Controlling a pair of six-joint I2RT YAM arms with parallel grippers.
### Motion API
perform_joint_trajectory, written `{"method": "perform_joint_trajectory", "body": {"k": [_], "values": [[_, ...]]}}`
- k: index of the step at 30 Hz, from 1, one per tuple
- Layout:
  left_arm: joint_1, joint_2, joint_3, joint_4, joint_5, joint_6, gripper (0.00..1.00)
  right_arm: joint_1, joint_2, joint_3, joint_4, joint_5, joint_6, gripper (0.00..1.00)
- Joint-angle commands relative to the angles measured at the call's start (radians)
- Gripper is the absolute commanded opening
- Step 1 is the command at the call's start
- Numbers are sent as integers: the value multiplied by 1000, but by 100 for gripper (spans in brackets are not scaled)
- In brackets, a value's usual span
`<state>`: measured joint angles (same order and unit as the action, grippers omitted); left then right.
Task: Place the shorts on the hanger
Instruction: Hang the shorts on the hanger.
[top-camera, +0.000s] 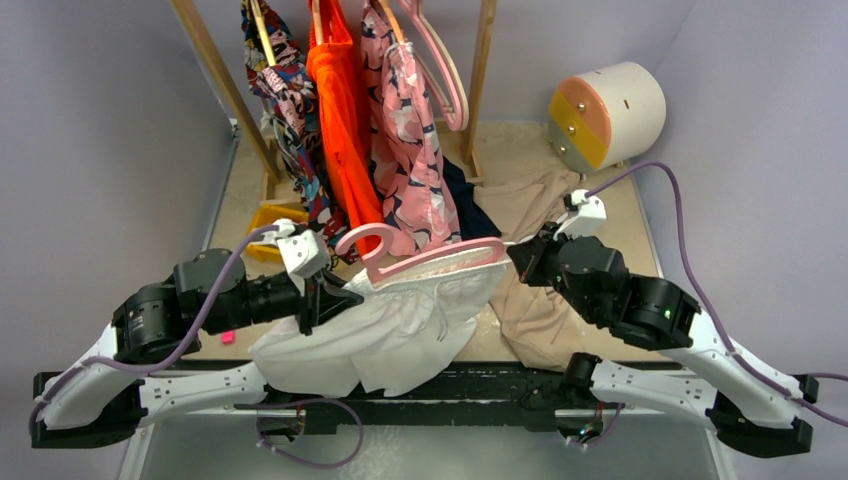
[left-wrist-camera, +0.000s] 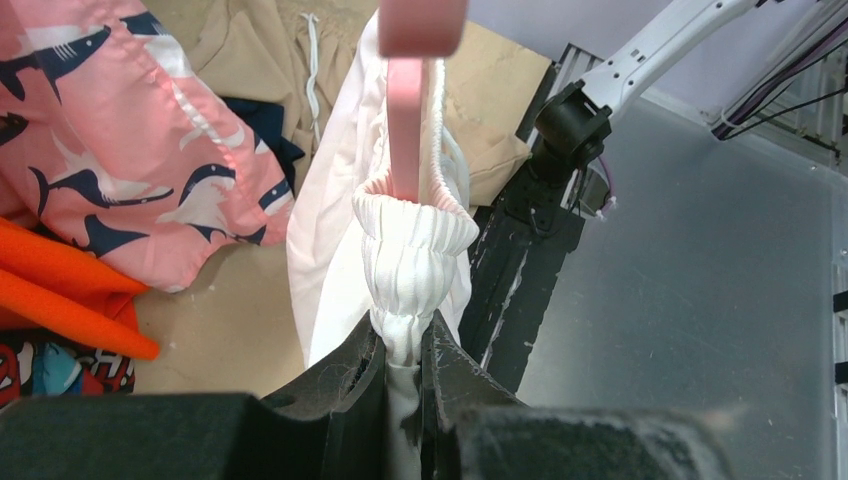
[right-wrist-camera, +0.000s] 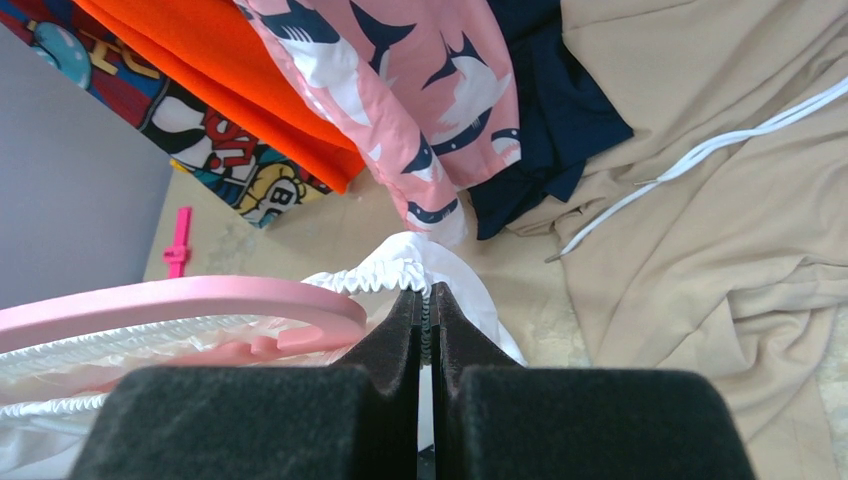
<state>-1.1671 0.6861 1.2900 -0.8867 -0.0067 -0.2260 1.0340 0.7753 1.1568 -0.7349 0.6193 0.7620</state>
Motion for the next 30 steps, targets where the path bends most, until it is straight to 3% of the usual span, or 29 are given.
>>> {"method": "perform_joint_trajectory", "body": {"k": [1,9,13,21,26,30], "values": [[1,-6,2,-41,-42,7,0,-9,4,56,-64,115,-41,0],[1,11,-47,-66,-99,19,0,-9,11,106,-62,88,-99,0],[1,29,-81,-47,-102,28,0,-9,4,130,18,-9,-160,0],[1,55,-152,189,-73,22,0,-9,55,177,296,-363,-231,0],[1,75,-178,365,-53,12,0,-8,161,237,393,-463,-254,0],[1,55,-192,458,-11,-3,0,-9,201,287,393,-438,-263,0]]}}
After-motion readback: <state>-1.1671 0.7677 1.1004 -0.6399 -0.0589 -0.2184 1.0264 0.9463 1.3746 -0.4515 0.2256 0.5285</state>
